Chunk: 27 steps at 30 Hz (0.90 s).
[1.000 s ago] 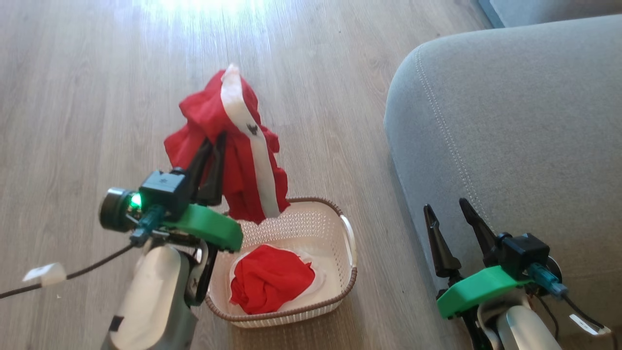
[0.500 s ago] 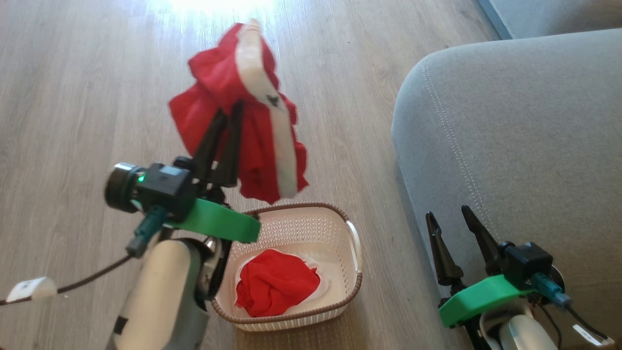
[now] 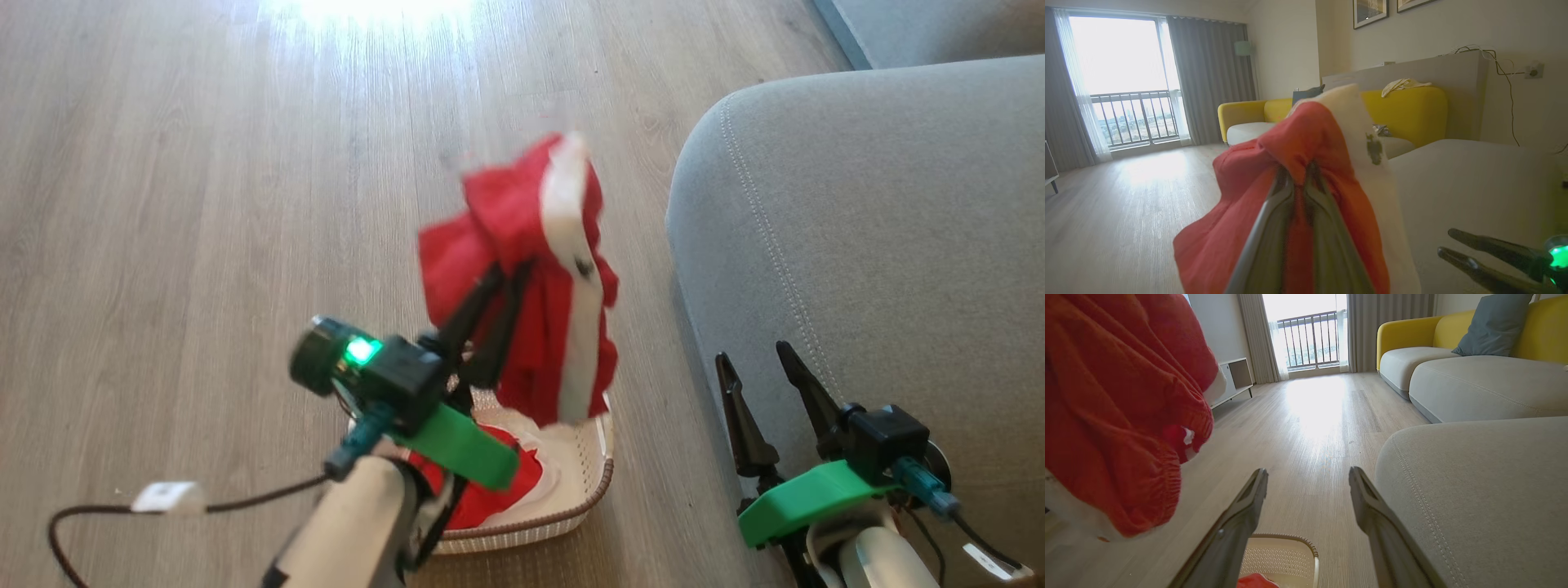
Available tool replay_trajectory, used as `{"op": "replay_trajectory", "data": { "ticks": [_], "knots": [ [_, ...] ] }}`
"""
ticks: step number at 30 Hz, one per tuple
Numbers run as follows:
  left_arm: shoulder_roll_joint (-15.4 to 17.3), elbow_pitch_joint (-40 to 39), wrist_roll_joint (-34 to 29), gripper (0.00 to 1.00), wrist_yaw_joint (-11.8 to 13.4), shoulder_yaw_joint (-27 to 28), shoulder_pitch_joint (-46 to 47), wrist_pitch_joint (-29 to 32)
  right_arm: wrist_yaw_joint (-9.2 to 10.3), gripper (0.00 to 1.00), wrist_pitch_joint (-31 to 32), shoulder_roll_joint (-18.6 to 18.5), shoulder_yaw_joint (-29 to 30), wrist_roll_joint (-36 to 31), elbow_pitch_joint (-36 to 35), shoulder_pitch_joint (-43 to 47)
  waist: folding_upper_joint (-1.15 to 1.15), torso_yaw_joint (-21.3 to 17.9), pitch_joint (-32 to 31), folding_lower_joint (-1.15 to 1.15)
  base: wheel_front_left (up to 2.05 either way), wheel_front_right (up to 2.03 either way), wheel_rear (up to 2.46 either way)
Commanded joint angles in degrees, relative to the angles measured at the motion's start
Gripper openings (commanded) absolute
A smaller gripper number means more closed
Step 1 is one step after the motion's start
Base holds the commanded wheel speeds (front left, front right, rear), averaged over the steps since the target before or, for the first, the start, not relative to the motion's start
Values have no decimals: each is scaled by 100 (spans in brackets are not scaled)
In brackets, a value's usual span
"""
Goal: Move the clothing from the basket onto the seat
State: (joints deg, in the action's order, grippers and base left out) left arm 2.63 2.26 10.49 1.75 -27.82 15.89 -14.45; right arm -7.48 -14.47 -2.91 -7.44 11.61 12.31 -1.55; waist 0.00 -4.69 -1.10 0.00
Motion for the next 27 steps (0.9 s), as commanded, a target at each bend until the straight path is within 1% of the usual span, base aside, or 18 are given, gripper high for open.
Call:
{"op": "replay_trajectory", "data": {
  "ticks": [1, 6, 12, 16, 19, 23, 25, 27],
  "knots": [
    [25, -109, -45, 0, -26, 144, 88, -54, -1, 100, -52, 3, -106, -29, -209, -95, 0, -1, 1, 0, 0, 0, 0],
    [25, 148, -96, 0, -174, -130, -117, -54, -1, 100, -52, 3, -124, -28, -215, -88, 0, -16, 14, 0, 0, 0, 0],
    [25, 156, -19, 0, -93, -124, -172, -54, -1, 100, -52, 3, -110, -36, -218, -88, 0, -17, 19, 0, 0, 0, 0],
    [25, 155, -24, 0, -67, -63, -119, -55, -1, 100, -52, -90, -418, -47, -445, -79, 0, -24, 1, 0, 0, 0, 0],
    [25, 151, -43, 0, -64, -23, -104, -55, -1, 100, -52, -344, -921, 140, -749, -49, 0, -26, -8, 0, 0, 0, 0],
    [25, 128, -59, 0, -66, 41, -85, -55, -1, 100, -52, -999, -1904, 412, -1228, -56, 0, -34, -13, 0, 0, 0, 0],
    [25, 106, -68, 0, -64, 65, -74, -55, -1, 100, -52, -1245, -2147, 394, -1397, -82, 0, -36, -13, 0, 0, 0, 0],
    [25, 80, -76, 0, -64, 74, -61, -55, -1, 100, -52, -1372, -2245, 390, -1506, -105, 0, -31, -9, 0, 0, 0, 0]
  ]
}}
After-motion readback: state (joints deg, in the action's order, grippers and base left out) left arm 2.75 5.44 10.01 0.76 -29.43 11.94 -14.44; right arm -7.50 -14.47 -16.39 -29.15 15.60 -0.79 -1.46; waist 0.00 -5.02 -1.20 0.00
